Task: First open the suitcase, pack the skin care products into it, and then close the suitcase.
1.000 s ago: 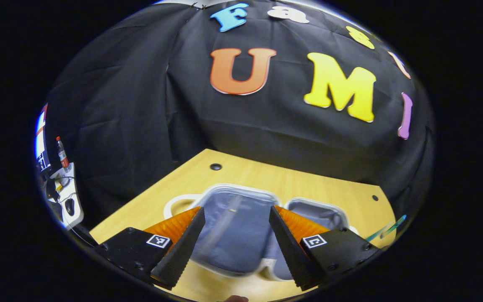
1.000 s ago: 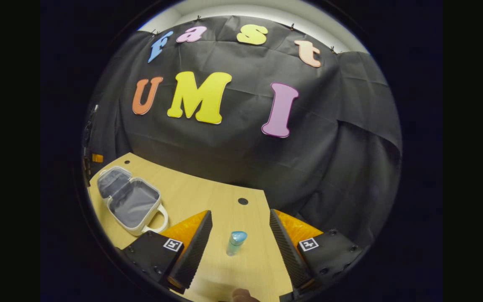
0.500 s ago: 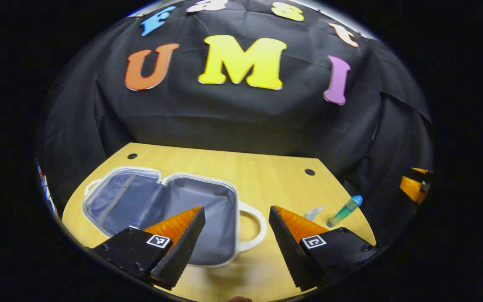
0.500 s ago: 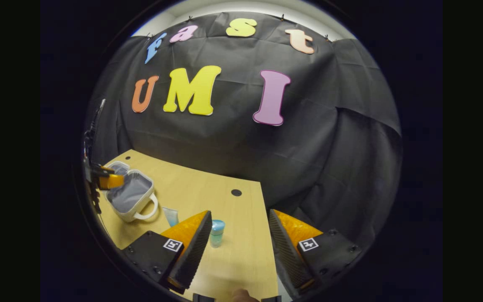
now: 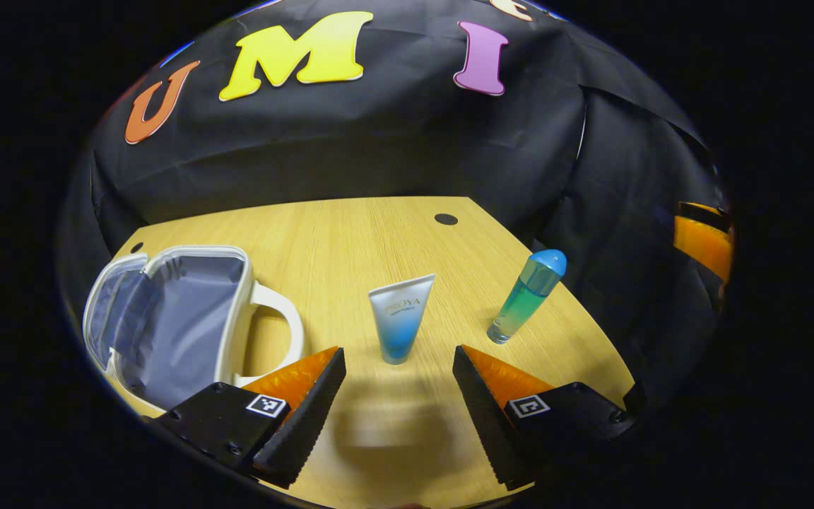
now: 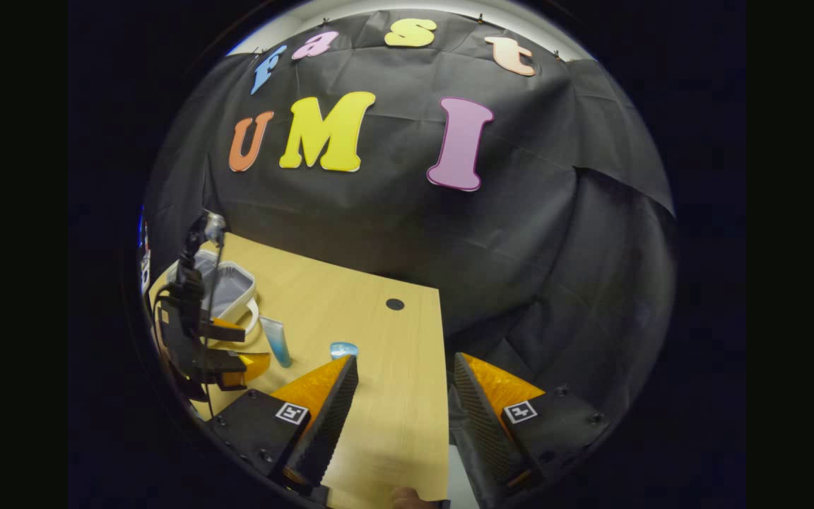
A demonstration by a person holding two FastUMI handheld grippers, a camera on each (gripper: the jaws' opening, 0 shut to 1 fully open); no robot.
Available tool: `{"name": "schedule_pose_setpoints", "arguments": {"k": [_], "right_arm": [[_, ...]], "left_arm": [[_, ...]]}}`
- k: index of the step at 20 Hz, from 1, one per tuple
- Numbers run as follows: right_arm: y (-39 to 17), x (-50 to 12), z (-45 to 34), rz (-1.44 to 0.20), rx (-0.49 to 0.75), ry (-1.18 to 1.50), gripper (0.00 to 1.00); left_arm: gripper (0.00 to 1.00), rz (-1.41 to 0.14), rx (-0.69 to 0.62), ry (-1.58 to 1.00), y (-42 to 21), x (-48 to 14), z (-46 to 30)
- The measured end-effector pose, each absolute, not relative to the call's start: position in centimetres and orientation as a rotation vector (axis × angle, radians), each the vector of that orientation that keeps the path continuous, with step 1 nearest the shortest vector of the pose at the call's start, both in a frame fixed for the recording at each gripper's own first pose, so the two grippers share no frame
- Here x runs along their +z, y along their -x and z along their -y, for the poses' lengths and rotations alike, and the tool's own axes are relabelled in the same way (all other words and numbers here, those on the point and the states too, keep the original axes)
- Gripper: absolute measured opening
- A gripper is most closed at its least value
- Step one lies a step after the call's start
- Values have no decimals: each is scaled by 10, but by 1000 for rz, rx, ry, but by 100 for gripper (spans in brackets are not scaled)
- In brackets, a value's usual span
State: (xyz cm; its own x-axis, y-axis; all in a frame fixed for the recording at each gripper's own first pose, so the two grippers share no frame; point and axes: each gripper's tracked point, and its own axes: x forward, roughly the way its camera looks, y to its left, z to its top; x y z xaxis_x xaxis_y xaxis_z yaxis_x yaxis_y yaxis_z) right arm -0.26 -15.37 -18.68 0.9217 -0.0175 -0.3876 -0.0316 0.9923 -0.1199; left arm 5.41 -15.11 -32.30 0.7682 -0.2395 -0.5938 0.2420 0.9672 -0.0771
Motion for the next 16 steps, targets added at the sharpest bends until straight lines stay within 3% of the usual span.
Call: {"name": "schedule_pose_setpoints", "arguments": {"k": [4,9,11,13,14,16], "right_arm": [[4,-205,171,-444,13,178,83],[2,-230,184,-494,28,216,82],[-1,-237,185,-510,36,222,81],[-3,-242,181,-520,47,218,83],[-5,-245,180,-525,53,210,82],[-4,-245,164,-521,95,165,81]], "left_arm": [[100,-683,-220,31,-83,-361,163],[95,-659,-197,17,-114,-378,160],[89,-646,-199,-4,-120,-378,157],[75,-636,-196,-2,-123,-376,156],[63,-639,-201,3,-123,-378,158],[51,-671,-186,-48,-120,-382,152]]}}
